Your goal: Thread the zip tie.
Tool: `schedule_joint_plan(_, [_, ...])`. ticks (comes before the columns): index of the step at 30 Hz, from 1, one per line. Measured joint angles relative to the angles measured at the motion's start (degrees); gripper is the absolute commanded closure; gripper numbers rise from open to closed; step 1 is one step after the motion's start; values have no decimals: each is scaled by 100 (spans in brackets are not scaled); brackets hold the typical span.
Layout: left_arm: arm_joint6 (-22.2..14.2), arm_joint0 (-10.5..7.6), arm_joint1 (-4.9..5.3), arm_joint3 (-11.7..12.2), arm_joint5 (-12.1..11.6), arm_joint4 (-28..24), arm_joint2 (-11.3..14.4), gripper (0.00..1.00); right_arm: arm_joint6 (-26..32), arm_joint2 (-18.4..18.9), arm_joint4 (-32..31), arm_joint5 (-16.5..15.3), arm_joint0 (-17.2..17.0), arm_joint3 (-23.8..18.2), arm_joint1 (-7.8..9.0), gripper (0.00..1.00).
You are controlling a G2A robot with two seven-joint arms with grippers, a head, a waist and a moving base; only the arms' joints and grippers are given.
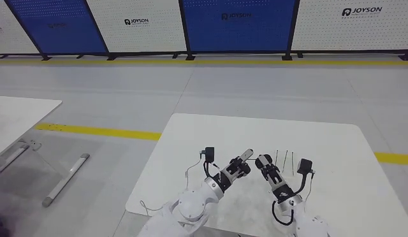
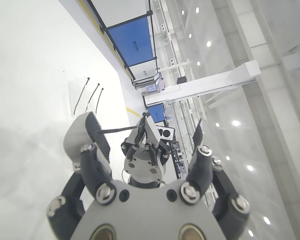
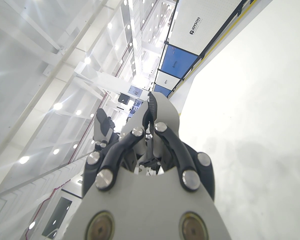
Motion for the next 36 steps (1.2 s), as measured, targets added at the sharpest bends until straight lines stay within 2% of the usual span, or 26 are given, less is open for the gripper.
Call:
schedule_joint_plan(4, [-34, -9, -6, 48, -19, -79, -42, 93, 0, 0, 0, 0, 0, 0, 0, 100])
schedule_joint_plan(8, [-175, -42, -8, 133, 4, -138, -64, 94, 0, 0, 0, 0, 0, 0, 0, 100])
schedule_joint_plan(10, [-218, -42, -6, 166, 0, -108, -68, 99, 0, 0, 0, 0, 0, 0, 0, 100])
schedule_joint_plan(13, [-267, -38, -1, 190, 6, -69, -87, 93, 0, 0, 0, 0, 0, 0, 0, 100])
schedule_joint_plan(16, [-286, -24, 3, 177, 3, -70, -124, 91, 0, 0, 0, 0, 0, 0, 0, 100])
schedule_joint_plan(19, [-292, -2, 8, 148, -1, -62, -158, 100, 0, 0, 0, 0, 0, 0, 0, 100])
schedule_joint_plan(20, [-296, 5, 9, 141, -4, -57, -164, 100, 0, 0, 0, 0, 0, 0, 0, 100])
schedule_joint_plan(23, [-312, 23, 10, 129, -6, -58, -179, 85, 0, 0, 0, 0, 0, 0, 0, 100])
schedule_joint_plan(25, [-334, 34, 10, 128, 3, -61, -184, 83, 0, 0, 0, 0, 0, 0, 0, 100])
schedule_joint_plan(26, [-348, 38, 11, 127, 9, -50, -187, 71, 0, 0, 0, 0, 0, 0, 0, 100])
schedule_joint_plan(29, [-356, 56, 14, 112, 8, -36, -207, 68, 0, 0, 0, 0, 0, 0, 0, 100])
schedule_joint_plan(32, [-369, 77, 19, 90, -6, -38, -235, 78, 0, 0, 0, 0, 0, 0, 0, 100])
schedule_joint_plan(36, [-398, 104, 25, 76, -27, -33, -270, 100, 0, 0, 0, 0, 0, 0, 0, 100])
